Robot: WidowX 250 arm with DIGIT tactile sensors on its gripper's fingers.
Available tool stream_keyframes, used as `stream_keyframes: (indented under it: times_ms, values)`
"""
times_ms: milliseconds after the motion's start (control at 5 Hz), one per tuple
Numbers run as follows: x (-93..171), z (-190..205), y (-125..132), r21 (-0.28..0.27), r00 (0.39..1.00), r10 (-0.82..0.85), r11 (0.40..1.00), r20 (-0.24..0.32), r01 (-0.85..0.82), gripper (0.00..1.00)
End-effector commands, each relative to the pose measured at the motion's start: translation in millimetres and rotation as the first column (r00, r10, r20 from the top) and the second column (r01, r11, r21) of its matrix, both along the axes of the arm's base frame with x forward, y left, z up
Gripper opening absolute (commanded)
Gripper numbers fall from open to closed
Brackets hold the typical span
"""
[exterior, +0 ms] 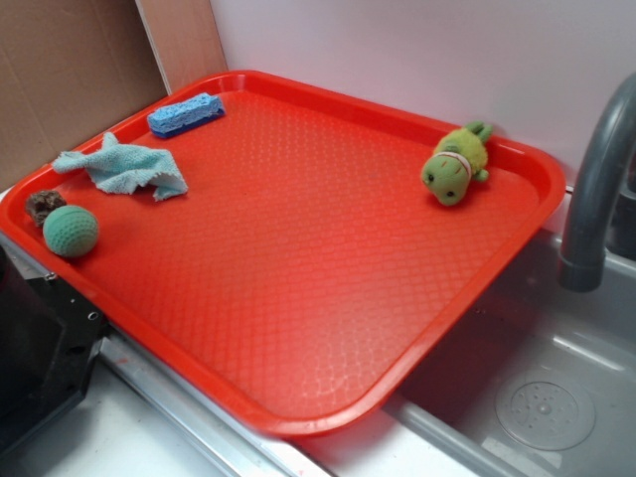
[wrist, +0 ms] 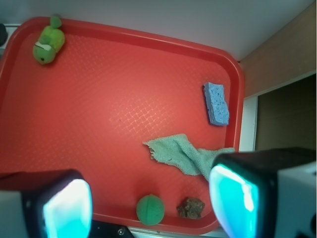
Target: Grab the blue sponge.
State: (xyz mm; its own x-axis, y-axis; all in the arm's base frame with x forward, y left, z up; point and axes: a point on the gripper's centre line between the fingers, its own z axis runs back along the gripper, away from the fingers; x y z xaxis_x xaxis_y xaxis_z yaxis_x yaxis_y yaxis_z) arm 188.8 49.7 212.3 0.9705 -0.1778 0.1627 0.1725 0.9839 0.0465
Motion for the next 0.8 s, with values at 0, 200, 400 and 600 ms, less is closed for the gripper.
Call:
stream_keyframes:
  times_ms: [0, 200, 400, 600]
  values:
    - [55.6, -22.1, 28.0, 0.090, 1.000, 0.004, 0.996, -0.027, -0.001, 1.00]
    - [81.2, -51.5, 41.8, 0.067, 0.990, -0.134, 0.989, 0.048, 0.131, 1.00]
    - [99.2, -77.8, 39.6, 0.154, 0.982, -0.182, 0.973, 0.059, 0.171, 1.00]
    - [100.7, -84.9, 43.1, 0.201, 0.990, -0.115, 0.975, 0.080, 0.097, 1.00]
